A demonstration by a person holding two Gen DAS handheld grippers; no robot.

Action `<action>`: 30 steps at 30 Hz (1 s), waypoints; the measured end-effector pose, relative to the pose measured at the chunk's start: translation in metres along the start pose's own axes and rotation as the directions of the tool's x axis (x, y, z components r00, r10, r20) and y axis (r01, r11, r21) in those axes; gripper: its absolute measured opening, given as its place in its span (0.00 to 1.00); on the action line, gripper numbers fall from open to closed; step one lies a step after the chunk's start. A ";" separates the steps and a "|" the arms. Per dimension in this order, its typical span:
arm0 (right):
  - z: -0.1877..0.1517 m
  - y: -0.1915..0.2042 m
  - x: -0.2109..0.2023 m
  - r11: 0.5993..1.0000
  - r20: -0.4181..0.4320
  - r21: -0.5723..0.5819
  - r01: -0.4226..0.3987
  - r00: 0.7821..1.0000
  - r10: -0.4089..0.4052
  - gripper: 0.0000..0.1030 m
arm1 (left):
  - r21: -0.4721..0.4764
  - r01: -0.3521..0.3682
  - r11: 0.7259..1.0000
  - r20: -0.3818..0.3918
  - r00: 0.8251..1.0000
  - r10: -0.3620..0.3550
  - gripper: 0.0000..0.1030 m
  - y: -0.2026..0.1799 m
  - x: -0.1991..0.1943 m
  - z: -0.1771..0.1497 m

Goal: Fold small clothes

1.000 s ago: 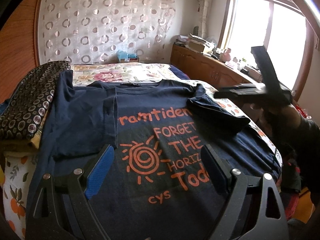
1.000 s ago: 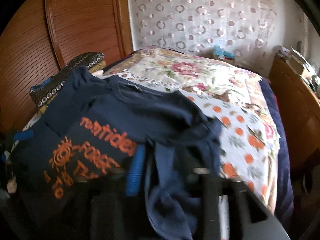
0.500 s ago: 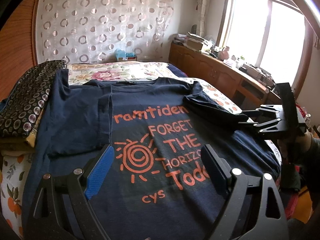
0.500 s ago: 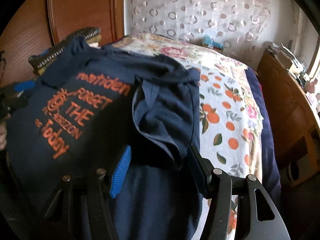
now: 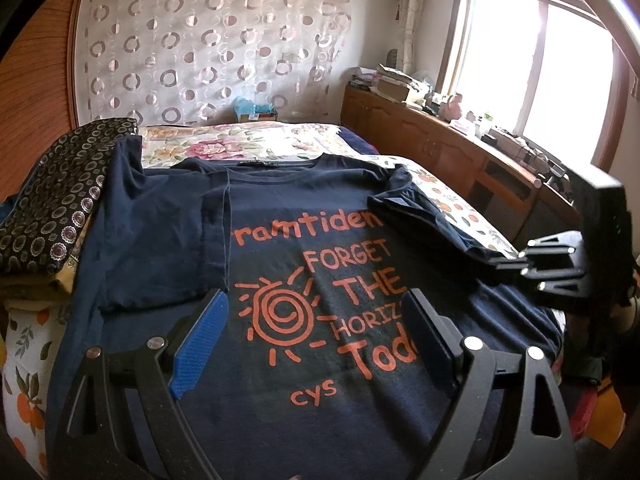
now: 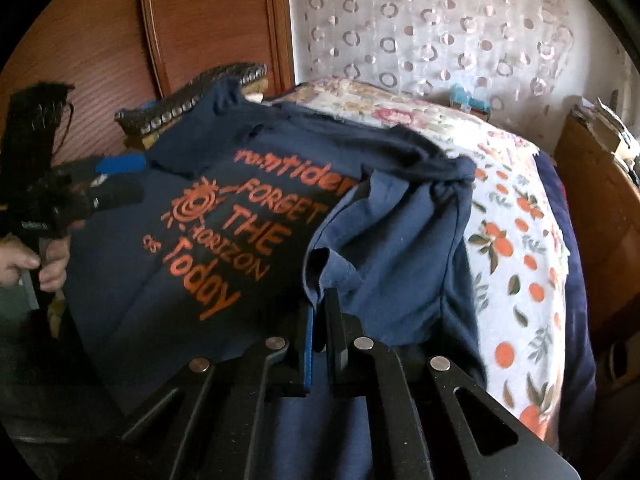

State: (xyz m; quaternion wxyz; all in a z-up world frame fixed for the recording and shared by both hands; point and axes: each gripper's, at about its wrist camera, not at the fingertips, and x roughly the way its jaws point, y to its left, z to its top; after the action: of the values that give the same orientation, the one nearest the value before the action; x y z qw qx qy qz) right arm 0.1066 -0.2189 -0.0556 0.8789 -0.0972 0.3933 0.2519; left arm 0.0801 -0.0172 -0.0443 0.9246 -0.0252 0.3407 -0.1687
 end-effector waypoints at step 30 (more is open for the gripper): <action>-0.047 -0.088 -0.004 0.941 -0.022 0.254 0.224 0.974 -0.225 0.57 | 0.112 0.183 0.977 -0.147 0.975 -0.166 0.56 -0.057 0.099 0.076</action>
State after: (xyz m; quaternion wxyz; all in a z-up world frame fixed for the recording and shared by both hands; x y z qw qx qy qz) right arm 0.1195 -0.3131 -0.0868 0.9085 -0.0268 0.4054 0.0980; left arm 0.1825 -0.1087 -0.0384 0.8804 0.0142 0.3885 -0.2714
